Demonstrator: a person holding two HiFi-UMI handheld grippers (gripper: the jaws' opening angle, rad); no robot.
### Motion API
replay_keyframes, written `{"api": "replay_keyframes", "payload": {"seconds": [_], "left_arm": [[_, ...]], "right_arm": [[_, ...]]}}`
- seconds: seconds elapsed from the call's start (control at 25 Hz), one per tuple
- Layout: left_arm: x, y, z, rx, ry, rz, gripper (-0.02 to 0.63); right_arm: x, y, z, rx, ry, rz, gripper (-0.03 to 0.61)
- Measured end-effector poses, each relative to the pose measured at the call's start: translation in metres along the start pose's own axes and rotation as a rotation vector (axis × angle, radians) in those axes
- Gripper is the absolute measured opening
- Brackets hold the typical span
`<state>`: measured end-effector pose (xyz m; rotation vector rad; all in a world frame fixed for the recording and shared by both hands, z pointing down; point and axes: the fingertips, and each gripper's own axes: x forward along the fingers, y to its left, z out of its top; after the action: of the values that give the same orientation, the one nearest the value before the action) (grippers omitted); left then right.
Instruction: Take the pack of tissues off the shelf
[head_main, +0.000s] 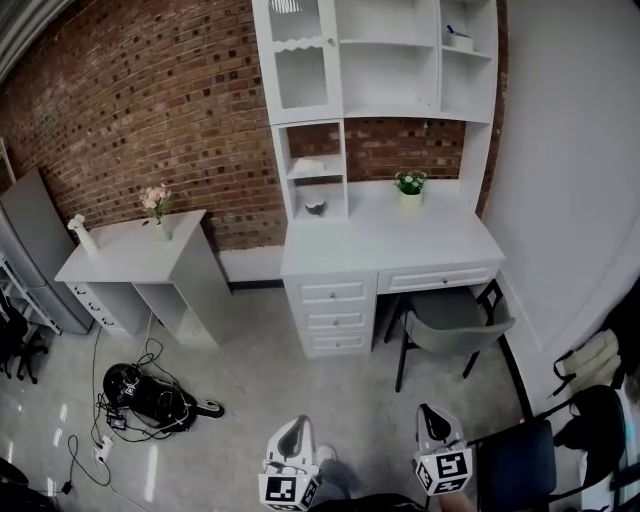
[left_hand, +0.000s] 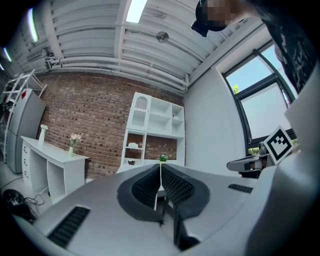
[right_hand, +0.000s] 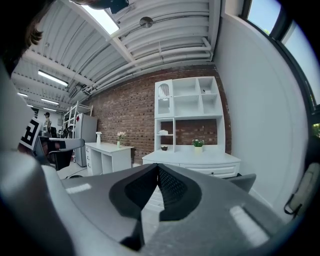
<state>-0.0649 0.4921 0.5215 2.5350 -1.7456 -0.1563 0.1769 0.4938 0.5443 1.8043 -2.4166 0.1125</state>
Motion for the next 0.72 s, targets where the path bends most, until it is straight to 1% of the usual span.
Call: {"api": "replay_keyframes", "payload": {"seconds": [0.16, 0.32, 0.48, 0.72], "left_arm": [[0.029, 0.018, 0.001, 0.002, -0.016, -0.007, 0.012], [0.062, 0.035, 0.010, 0.002, -0.013, -0.019, 0.012], [0.095, 0.049, 0.011, 0.019, -0.018, -0.059, 0.012], [0.138, 0.083, 0.022, 0.032, -0.019, -0.081, 0.012]], "right_arm": [[0.030, -0.003, 0.009, -0.005, -0.008, -0.005, 0.003], [0.063, -0.009, 0.019, -0.002, -0.011, -0.019, 0.005], [0.097, -0.015, 0.029, -0.007, -0.016, -0.038, 0.003], [0.146, -0.013, 0.044, -0.001, -0.029, -0.063, 0.003]]}}
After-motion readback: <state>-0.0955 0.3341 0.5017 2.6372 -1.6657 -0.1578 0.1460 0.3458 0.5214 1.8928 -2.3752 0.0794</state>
